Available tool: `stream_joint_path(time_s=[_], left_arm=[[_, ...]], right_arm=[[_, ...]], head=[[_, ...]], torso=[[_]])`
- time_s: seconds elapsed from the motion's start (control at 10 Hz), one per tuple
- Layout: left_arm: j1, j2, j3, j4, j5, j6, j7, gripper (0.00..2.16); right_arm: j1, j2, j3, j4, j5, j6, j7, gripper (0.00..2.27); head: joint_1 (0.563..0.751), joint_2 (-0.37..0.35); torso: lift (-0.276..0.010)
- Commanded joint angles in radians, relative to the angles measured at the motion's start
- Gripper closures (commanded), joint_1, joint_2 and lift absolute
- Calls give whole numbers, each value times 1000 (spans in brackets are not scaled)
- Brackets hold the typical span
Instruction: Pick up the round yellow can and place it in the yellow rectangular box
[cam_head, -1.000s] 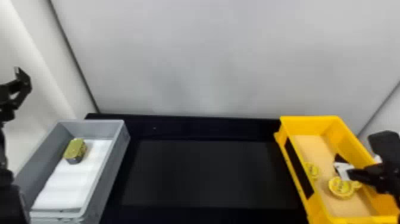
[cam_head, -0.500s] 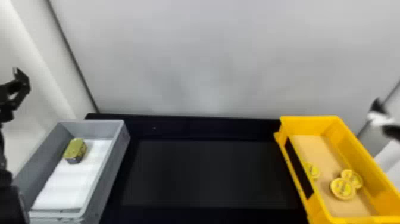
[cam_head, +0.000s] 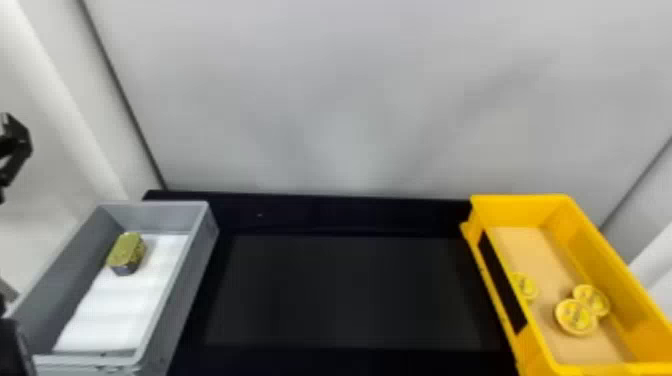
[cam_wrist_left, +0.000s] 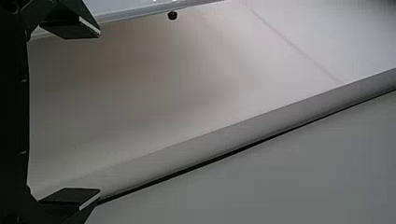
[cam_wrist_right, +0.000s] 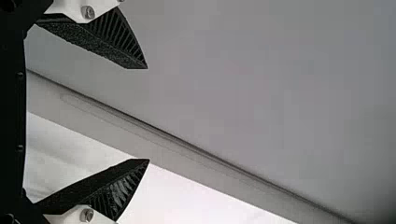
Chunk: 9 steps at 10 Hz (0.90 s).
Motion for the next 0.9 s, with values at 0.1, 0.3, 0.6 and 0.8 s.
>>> stream_joint_path(time_s=[0.1,0.3,0.6,0.8], left_arm=[[11,-3,14,-24,-3,2,10,84],[24,-3,28,-38,-3,2,24,84],[33,-3,48,-49,-3,2,27,84],[37,-3,62,-56,-3,2,27,84]], right_arm=[[-39,-17,-62,-43,7,-14,-8,78],[-36,-19,-111,-49,-34,-20,-11,78],[-6,-14,-117,-80,-105,20,-80,70],[-6,-17,-119,-109,-114,69,-87,67]], head=[[694,14],[694,14],[694,14],[694,14]], torso=[[-56],[-56],[-56],[-56]])
